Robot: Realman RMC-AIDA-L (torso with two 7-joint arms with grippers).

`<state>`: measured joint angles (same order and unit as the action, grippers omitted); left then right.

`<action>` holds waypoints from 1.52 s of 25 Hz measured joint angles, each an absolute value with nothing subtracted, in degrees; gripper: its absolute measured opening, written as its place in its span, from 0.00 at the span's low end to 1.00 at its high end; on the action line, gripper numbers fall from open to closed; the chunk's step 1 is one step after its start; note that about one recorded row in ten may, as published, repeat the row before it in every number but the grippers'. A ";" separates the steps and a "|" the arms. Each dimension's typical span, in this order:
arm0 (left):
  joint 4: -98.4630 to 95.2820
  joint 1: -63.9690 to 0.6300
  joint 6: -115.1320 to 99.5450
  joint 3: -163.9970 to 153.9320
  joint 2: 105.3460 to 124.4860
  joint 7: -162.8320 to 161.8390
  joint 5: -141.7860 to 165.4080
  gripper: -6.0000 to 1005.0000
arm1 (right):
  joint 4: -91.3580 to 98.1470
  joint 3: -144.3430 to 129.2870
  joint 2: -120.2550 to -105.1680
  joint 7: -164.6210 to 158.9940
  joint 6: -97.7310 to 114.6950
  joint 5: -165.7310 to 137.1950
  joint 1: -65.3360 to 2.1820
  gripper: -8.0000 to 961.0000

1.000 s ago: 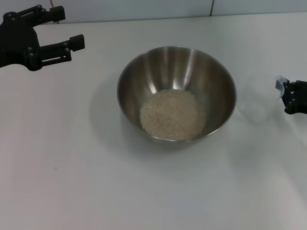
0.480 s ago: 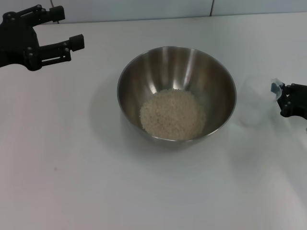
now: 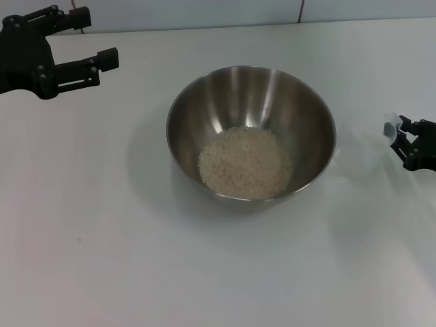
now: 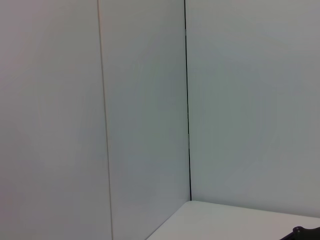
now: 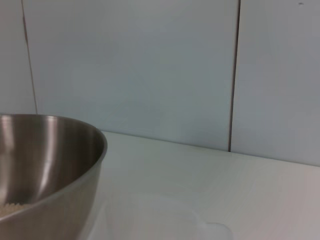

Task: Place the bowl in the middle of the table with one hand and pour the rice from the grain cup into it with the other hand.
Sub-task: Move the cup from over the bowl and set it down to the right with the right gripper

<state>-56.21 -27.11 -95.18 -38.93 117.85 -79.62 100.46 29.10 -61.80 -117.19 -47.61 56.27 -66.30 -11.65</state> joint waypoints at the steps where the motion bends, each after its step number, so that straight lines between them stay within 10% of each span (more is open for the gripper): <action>1: -56.27 -27.14 -95.18 -38.93 117.85 -79.62 100.45 0.80 | 29.23 -61.65 -117.19 -47.65 56.37 -66.24 -11.50 0.14; 19: -56.42 -27.57 -95.18 -39.36 117.94 -79.63 100.45 0.80 | 28.93 -57.72 -117.42 -51.34 58.79 -68.55 -10.61 0.66; 38: -55.98 -27.04 -95.24 -39.72 118.09 -79.67 100.03 0.80 | 31.91 -48.33 -117.62 -55.83 83.41 -70.24 -1.20 0.66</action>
<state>-55.98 -27.04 -95.24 -39.72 118.09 -79.67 100.03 31.91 -48.33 -117.62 -55.83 83.41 -70.24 -1.20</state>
